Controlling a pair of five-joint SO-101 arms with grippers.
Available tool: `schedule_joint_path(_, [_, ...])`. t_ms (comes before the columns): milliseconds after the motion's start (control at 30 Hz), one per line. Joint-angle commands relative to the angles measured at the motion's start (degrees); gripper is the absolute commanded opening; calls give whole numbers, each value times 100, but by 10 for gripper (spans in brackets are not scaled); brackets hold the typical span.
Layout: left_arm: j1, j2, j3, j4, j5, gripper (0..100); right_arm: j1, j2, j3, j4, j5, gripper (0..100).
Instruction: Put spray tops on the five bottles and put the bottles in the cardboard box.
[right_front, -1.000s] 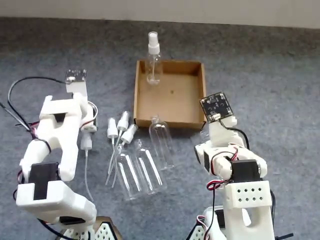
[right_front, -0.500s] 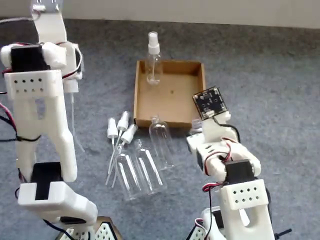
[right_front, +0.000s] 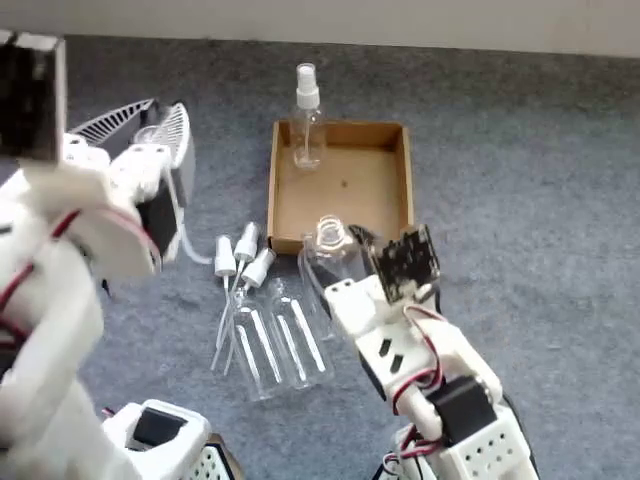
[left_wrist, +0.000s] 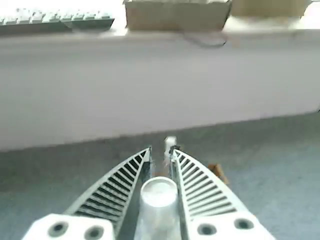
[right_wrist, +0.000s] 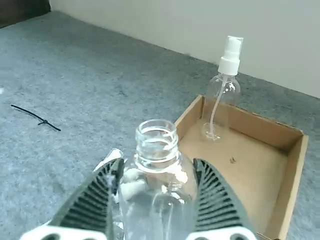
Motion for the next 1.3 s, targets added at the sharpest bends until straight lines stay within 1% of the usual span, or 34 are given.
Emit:
schedule_joint_path(0, [1077, -136, 646, -1679, 53, 20, -163, -892, 567, -233, -9, 4])
schedule_joint_path(67, [1490, -136, 1007, -2391, 53, 19, -154, -1279, 787, -224, -9, 4])
schedule_joint_path(133, [1754, -136, 1341, -2892, 44, 3, -145, -1569, 848, -215, -9, 4])
schedule_joint_path(233, [1947, -136, 2000, -3270, 44, 6, -145, -1877, 866, -13, -9, 4])
schedule_joint_path(300, [1965, -136, 2466, -3508, 44, 6, -154, -1868, 857, 84, -9, 4])
schedule_joint_path(400, [1938, -154, 2809, -3719, 44, 6, -136, -1868, 866, 84, -9, 4])
schedule_joint_path(533, [1947, -189, 2818, -3727, 26, 6, -127, -1859, 866, 84, -9, 4])
schedule_joint_path(600, [1974, -189, 2607, -3701, -211, 6, -127, -1833, 866, 84, -9, 4])
schedule_joint_path(667, [1974, -154, 2290, -3692, -299, 6, -127, -1833, 866, 84, -9, 4])
schedule_joint_path(700, [1974, -154, 2185, -3622, -273, 6, -127, -1833, 866, 84, -9, 4])
schedule_joint_path(867, [2070, -154, 1604, -2708, -273, 6, -127, -1824, 866, 84, -9, 4])
schedule_joint_path(933, [2097, -154, 1420, -2505, -273, 6, -127, -1824, 866, 84, -9, 4])
schedule_joint_path(1100, [2105, -154, 1341, -2338, -264, 6, -127, -1824, 866, 92, -9, 4])
schedule_joint_path(1167, [2105, -189, 1323, -2303, -79, 6, -127, -1824, 866, 92, -9, 4])
schedule_joint_path(1267, [2325, -198, 1323, -2286, -26, 6, -127, -1824, 866, 101, -9, 4])
